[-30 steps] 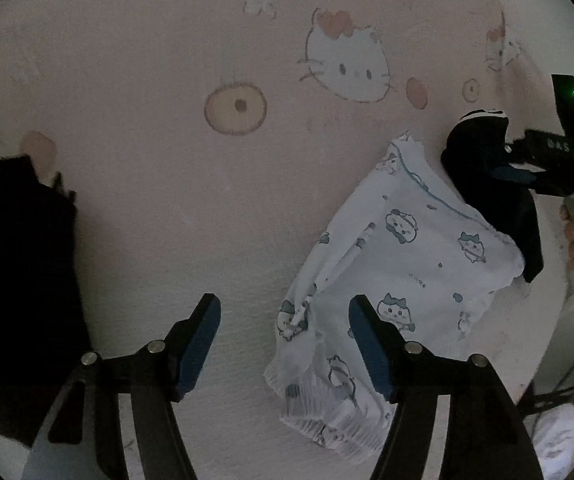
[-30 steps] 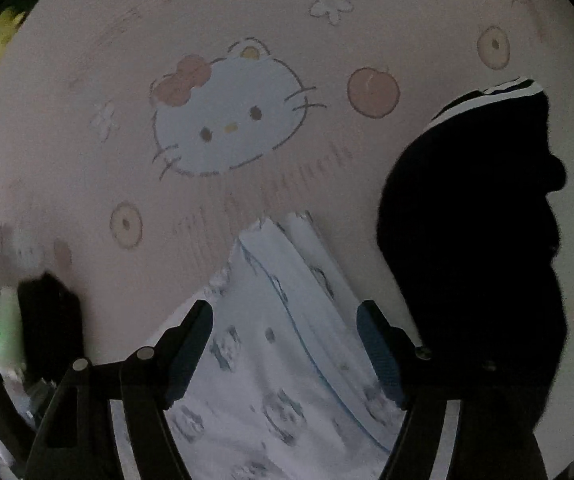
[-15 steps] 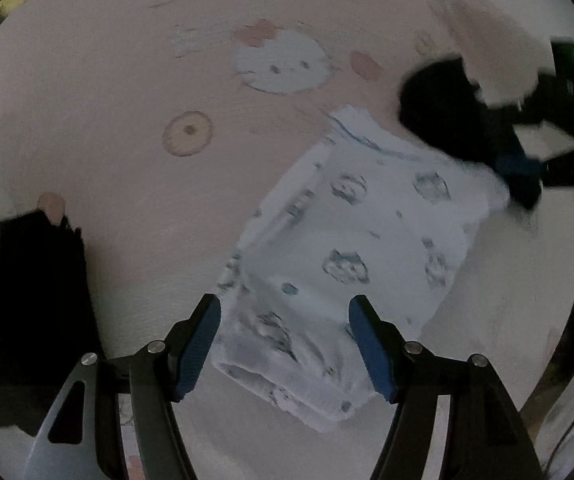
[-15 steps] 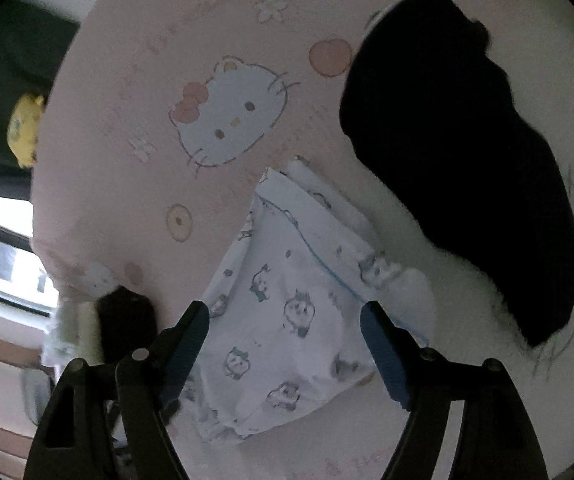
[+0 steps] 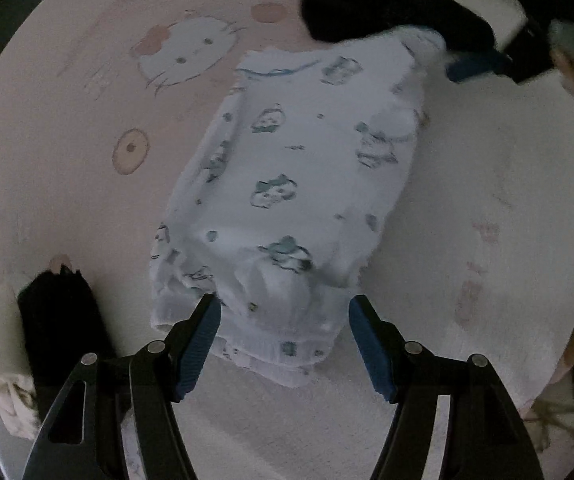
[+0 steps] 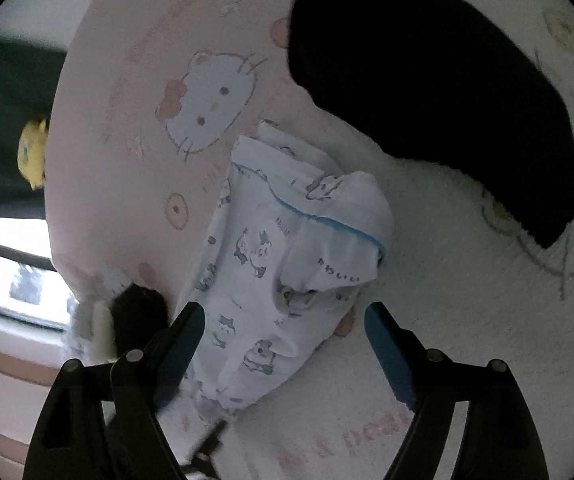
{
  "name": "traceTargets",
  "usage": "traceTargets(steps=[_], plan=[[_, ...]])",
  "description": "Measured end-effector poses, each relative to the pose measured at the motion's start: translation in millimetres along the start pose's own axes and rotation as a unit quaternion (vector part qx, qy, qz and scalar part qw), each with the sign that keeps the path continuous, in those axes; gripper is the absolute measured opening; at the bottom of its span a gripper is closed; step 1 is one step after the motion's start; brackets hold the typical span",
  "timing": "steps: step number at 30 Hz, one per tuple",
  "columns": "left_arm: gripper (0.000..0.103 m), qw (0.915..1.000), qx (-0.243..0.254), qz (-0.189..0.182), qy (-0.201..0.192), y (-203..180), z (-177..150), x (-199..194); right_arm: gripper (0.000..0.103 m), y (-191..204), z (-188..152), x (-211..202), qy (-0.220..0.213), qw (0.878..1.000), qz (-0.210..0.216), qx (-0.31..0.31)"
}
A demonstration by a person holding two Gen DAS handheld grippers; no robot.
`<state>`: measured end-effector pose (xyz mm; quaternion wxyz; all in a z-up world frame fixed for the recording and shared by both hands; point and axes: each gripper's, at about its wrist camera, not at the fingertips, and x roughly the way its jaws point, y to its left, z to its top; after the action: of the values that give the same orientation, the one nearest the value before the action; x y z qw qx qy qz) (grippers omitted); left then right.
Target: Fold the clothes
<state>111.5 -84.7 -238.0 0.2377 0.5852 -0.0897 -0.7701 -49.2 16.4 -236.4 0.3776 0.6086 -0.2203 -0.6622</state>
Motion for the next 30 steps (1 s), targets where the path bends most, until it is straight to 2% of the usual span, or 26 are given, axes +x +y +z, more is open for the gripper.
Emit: traceTargets(steps=[4,9,16,22,23,26,28,30], plan=[[0.064,0.9997,0.025,0.001,0.008,-13,-2,5,0.082,-15,2,8,0.007,0.999,0.008,0.038],[0.064,0.9981,0.055,0.022,0.018,-24,-4,15,0.082,-17,6,17,0.010,0.998,0.030,0.053],[0.065,0.9967,0.070,0.028,0.029,-24,4,25,0.082,-24,6,39,0.023,0.995,0.051,0.086],[0.065,0.9925,0.084,0.080,0.038,-19,20,41,0.082,-20,15,47,0.010,0.994,0.062,0.090],[0.065,0.9928,0.080,0.080,0.041,-17,24,44,0.082,-19,17,48,0.008,0.994,0.064,0.089],[0.070,0.9933,0.069,0.082,0.043,-14,33,50,0.082,-19,20,50,0.000,0.994,0.067,0.086],[0.071,0.9929,0.068,0.087,0.042,-15,39,53,0.082,-21,20,47,-0.028,0.992,0.079,0.098],[0.079,0.9907,0.074,0.109,0.035,-19,41,55,0.082,-23,20,47,-0.043,0.990,0.088,0.105]])
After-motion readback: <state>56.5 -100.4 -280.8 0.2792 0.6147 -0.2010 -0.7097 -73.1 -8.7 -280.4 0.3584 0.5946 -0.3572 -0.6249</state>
